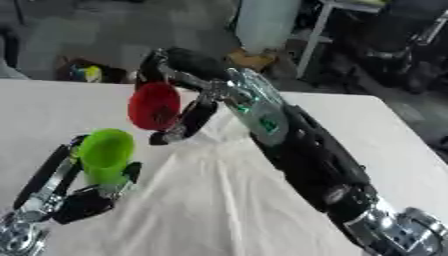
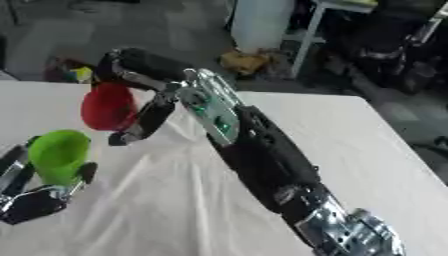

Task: Pour the contents of one cup into another cup.

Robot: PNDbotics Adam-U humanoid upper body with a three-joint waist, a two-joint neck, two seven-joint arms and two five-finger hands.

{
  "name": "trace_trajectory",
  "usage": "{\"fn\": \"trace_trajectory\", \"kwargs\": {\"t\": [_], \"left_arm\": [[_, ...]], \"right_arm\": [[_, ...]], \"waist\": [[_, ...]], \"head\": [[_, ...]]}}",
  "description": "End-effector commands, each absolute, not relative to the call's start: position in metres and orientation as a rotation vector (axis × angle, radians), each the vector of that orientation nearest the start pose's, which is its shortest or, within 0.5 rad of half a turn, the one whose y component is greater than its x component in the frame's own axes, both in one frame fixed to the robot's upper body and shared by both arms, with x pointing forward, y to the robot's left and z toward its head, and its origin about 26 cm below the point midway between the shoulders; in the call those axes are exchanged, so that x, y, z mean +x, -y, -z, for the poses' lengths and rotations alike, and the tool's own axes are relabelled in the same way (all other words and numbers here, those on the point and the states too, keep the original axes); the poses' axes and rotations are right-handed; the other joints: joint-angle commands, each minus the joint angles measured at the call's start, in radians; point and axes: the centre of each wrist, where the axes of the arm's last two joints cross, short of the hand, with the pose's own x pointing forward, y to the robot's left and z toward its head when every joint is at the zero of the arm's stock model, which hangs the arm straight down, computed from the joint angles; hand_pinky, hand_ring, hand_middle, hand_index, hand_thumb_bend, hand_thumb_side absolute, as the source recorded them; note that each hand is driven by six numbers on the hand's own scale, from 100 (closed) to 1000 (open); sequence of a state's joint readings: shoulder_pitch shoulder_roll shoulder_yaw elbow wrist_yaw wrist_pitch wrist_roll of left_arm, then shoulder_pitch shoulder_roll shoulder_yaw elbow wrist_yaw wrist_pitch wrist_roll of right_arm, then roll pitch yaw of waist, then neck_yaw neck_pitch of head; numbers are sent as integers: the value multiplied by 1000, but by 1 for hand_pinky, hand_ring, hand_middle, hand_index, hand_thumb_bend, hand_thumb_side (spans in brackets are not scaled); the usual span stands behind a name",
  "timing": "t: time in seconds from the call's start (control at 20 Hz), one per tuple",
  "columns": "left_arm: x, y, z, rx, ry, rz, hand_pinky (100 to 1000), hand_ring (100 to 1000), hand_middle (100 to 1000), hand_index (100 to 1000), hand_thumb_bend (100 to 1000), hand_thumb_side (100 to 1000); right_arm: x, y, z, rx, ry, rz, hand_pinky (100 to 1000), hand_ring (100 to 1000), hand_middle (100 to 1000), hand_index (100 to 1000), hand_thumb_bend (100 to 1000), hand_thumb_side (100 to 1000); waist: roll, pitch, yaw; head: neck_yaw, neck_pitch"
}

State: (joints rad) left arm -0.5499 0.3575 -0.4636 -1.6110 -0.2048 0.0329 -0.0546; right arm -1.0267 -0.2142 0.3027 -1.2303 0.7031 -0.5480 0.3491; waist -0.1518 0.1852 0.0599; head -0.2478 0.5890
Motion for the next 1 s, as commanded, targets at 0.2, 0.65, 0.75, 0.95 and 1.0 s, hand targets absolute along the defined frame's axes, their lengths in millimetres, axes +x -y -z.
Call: {"fn": "trace_trajectory", "kwargs": {"t": [0.2, 0.65, 0.75, 0.95, 1.0], "left_arm": [[356, -146, -141, 89, 1961, 1073, 175, 485, 510, 756, 100, 408], [359, -146, -139, 80, 1966, 1044, 176, 485, 510, 755, 100, 416], [359, -147, -140, 81, 1969, 1030, 176, 486, 510, 755, 100, 419], [361, -149, -143, 87, 1977, 994, 177, 486, 510, 754, 100, 424], [362, -150, -143, 90, 1979, 983, 177, 486, 511, 754, 100, 426]], "right_arm": [[429, 108, -281, 705, -2367, 2007, 476, 446, 345, 633, 100, 100], [423, 107, -283, 970, -2130, 1907, 492, 412, 442, 685, 100, 137], [424, 107, -281, 991, -2102, 1892, 492, 418, 478, 689, 100, 142], [424, 108, -279, 1026, -2056, 1869, 496, 436, 503, 701, 100, 155], [424, 108, -278, 1034, -2045, 1864, 497, 439, 507, 703, 100, 158]], "waist": [[4, -15, 0], [1, -15, -2], [1, -15, -3], [0, -15, -5], [0, -15, -5]], "head": [[-1, 7], [-1, 7], [0, 8], [0, 6], [0, 6]]}}
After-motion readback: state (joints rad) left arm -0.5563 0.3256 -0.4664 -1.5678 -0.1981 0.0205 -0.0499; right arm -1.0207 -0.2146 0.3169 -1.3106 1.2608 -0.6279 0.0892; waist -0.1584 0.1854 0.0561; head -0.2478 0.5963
